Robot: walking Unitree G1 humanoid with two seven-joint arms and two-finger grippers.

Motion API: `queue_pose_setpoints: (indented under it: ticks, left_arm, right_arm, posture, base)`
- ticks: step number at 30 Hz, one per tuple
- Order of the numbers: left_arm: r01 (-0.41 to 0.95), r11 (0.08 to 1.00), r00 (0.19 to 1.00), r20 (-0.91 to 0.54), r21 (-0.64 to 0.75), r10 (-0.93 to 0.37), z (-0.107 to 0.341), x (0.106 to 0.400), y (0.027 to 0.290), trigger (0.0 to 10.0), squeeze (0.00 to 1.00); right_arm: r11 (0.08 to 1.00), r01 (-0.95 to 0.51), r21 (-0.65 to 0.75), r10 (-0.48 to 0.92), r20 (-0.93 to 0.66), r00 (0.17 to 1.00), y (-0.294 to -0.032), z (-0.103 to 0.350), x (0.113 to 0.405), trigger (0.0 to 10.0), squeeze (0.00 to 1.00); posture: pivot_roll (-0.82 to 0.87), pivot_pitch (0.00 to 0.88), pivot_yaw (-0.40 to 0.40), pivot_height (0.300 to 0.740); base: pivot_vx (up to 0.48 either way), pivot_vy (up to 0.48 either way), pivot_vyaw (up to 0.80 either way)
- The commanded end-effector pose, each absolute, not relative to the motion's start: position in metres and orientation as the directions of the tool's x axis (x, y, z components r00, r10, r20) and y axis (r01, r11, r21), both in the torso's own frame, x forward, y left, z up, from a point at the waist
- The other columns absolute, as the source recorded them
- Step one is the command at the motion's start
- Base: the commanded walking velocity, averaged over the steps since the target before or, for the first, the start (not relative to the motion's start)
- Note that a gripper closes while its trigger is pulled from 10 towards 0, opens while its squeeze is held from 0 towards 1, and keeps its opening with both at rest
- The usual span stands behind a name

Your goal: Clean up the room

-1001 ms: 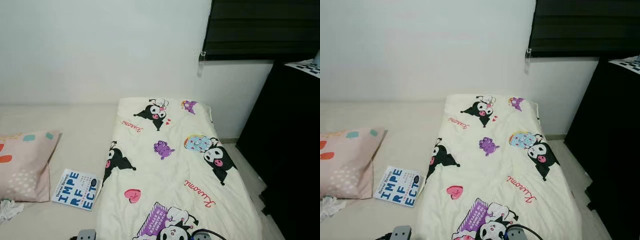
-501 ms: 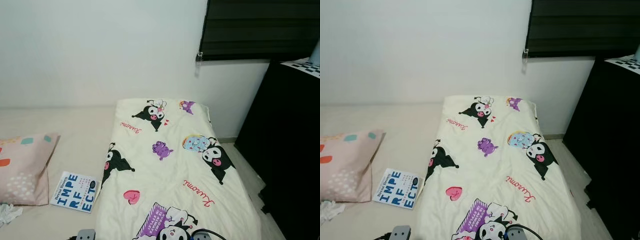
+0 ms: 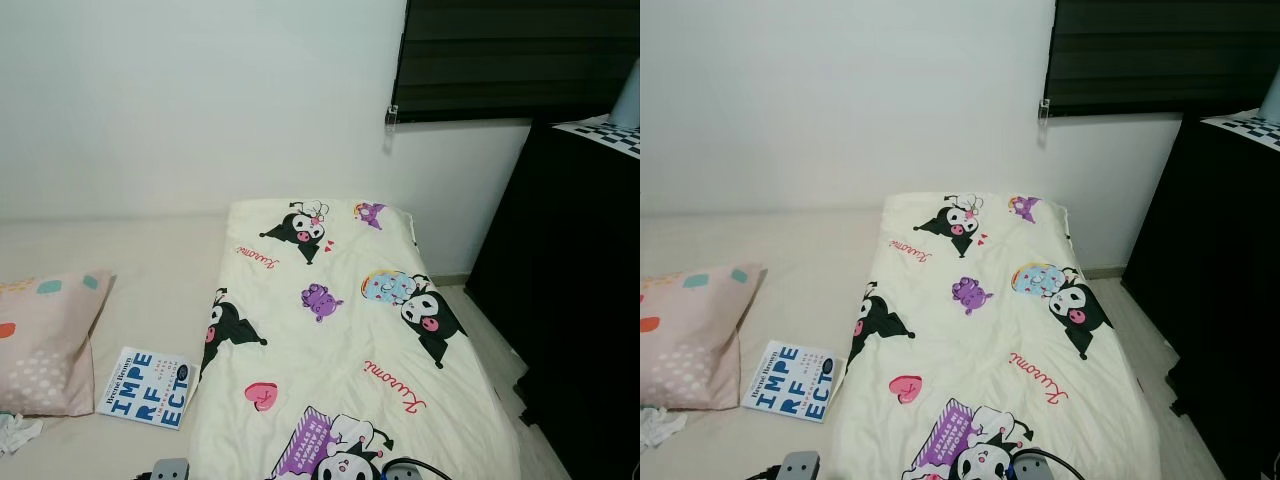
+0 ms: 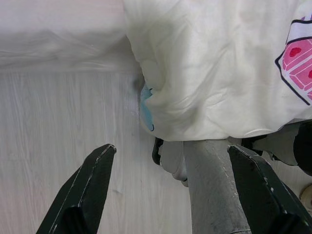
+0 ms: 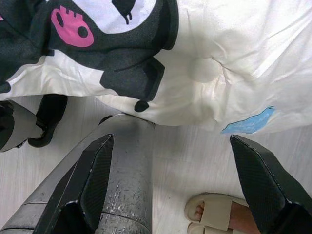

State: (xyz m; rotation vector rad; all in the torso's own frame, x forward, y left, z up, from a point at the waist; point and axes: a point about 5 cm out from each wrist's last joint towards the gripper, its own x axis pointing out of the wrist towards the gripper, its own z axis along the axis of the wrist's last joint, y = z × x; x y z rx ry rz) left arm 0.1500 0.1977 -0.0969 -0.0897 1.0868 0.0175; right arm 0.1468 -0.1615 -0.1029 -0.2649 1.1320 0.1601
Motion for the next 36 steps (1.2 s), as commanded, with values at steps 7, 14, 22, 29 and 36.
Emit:
queue_pose_setpoints:
  ticks: [7, 14, 22, 29, 36]
  left_arm:
    - [-0.055, 0.997, 0.45, -0.893, -0.059, -0.028, -0.0976, 0.1459, 0.2035, 10.0, 0.0]
    - [-0.055, 0.997, 0.453, -0.891, -0.059, -0.028, -0.0975, 0.1466, 0.2027, 10.0, 0.0]
    - [-0.055, 0.997, 0.456, -0.89, -0.06, -0.028, -0.0971, 0.148, 0.2017, 10.0, 0.0]
    - [-0.073, 0.996, 0.447, -0.894, -0.055, -0.017, -0.0979, 0.1458, 0.203, 10.0, 0.0]
    - [-0.075, 0.995, 0.449, -0.893, -0.062, -0.021, -0.0986, 0.1449, 0.2003, 10.0, 0.0]
  right_arm:
    - [0.958, -0.261, -0.121, -0.016, -0.928, 0.371, -0.1611, -0.1073, 0.1352, 10.0, 0.0]
    - [0.959, -0.255, -0.12, -0.017, -0.927, 0.374, -0.1617, -0.1072, 0.1355, 10.0, 0.0]
    - [0.957, -0.264, -0.123, -0.015, -0.926, 0.376, -0.1625, -0.1066, 0.137, 10.0, 0.0]
    - [0.956, -0.27, -0.117, -0.008, -0.928, 0.372, -0.1615, -0.107, 0.1359, 10.0, 0.0]
    - [0.963, -0.243, -0.117, -0.018, -0.928, 0.372, -0.1643, -0.1074, 0.1344, 10.0, 0.0]
  posture:
    - [-0.09, 0.0, -0.033, 0.74]
    - [-0.09, 0.0, -0.036, 0.74]
    - [-0.07, 0.0, -0.04, 0.74]
    - [-0.07, 0.0, -0.029, 0.74]
    - [-0.08, 0.0, -0.036, 0.74]
  base:
    - [0.0, 0.0, 0.0]
    - [0.0, 0.0, 0.0]
    - [0.0, 0.0, 0.0]
    - [0.0, 0.0, 0.0]
    - [0.0, 0.0, 0.0]
